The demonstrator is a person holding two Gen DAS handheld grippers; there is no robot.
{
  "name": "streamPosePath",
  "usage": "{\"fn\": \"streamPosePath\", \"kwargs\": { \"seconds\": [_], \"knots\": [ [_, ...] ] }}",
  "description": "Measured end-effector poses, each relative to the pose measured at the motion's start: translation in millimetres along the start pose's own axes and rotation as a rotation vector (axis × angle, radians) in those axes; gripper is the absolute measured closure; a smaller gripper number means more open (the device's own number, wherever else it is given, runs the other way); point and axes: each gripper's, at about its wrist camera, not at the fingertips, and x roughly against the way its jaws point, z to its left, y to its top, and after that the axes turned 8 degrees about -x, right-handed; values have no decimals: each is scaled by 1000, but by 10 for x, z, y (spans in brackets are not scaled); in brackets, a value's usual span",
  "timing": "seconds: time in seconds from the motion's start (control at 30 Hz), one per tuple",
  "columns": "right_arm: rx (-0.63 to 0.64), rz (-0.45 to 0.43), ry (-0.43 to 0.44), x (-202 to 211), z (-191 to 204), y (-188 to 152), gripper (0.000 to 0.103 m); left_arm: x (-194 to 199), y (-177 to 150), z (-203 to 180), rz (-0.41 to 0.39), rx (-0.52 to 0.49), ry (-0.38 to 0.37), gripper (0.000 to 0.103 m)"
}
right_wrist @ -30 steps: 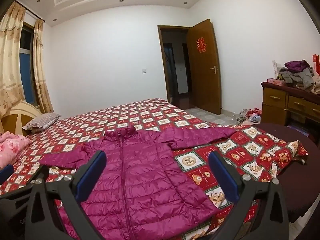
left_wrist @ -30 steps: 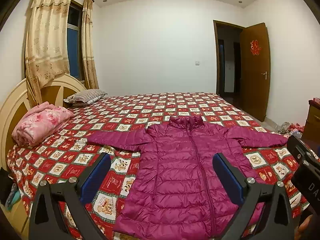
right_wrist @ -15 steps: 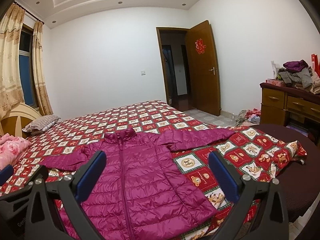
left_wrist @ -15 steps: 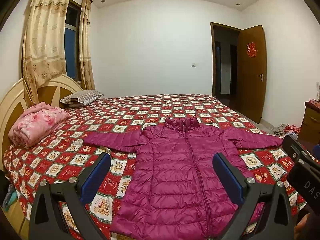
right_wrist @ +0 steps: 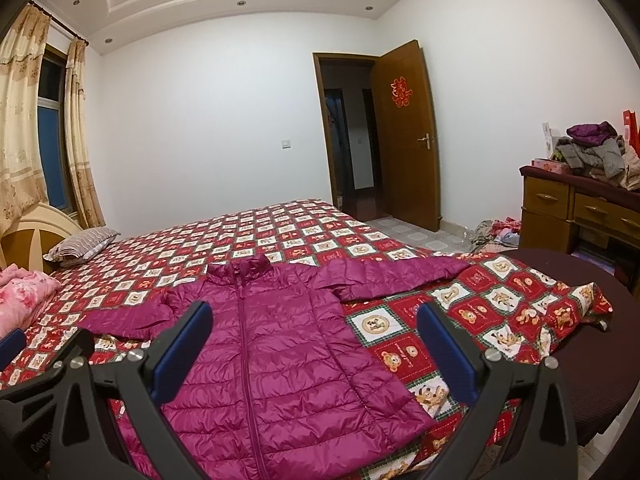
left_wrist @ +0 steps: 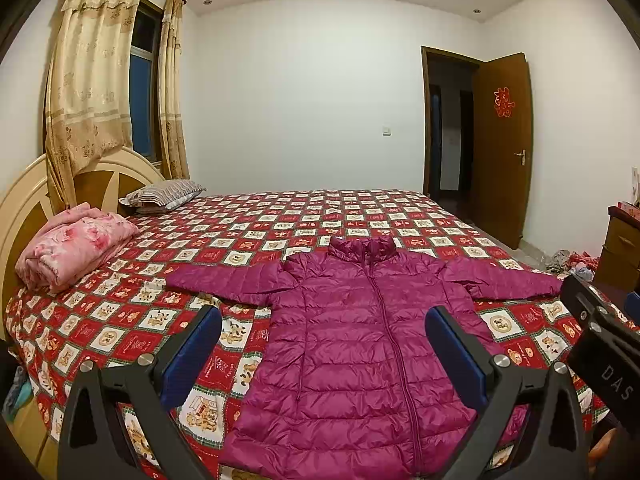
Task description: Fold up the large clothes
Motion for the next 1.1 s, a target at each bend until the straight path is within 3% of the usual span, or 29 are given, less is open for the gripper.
{"fn": "streamPosePath", "kwargs": {
  "seconds": [1.1],
  "knots": [
    [-4,4,-3,-1,-16,-9,0,-48,9,-16,15,7,-12,1]
  ]
}}
